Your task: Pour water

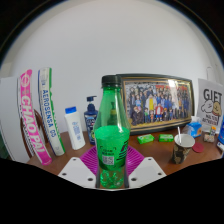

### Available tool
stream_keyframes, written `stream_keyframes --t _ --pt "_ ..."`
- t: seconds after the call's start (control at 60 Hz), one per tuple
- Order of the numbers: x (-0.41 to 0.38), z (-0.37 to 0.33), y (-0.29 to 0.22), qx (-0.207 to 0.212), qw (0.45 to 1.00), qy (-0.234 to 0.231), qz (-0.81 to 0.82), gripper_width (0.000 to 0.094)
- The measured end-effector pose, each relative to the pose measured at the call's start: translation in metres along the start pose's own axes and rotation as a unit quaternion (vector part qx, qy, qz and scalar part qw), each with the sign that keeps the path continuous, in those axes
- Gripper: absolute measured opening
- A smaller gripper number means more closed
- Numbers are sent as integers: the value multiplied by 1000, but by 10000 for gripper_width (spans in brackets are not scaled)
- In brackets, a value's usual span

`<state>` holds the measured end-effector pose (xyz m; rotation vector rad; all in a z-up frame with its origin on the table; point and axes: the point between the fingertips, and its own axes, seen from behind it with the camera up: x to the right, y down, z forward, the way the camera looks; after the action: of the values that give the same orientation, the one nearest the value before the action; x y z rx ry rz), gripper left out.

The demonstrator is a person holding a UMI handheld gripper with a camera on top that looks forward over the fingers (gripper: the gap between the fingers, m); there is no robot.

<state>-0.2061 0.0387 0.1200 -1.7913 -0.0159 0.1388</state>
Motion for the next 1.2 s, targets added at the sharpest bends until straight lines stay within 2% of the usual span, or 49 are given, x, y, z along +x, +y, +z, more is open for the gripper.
stream_keyframes --t 0.133,0.25,0.45,0.633,0.783,0.85,1.0,1.083,1.2 --pt "-2 -2 -36 18 993 -31 113 316" --pt "5 0 -69 26 952 -76 296 316" --pt "53 17 -108 38 790 -133 598 314" --pt "91 31 -104 47 632 -158 757 316" --pt "104 39 -85 37 562 -153 812 315" --pt "107 40 -81 37 556 -151 816 314" --pt "100 37 -78 19 580 -147 801 315" --pt "97 37 -78 4 627 -139 766 316" --pt "102 28 -88 -8 729 -113 676 314"
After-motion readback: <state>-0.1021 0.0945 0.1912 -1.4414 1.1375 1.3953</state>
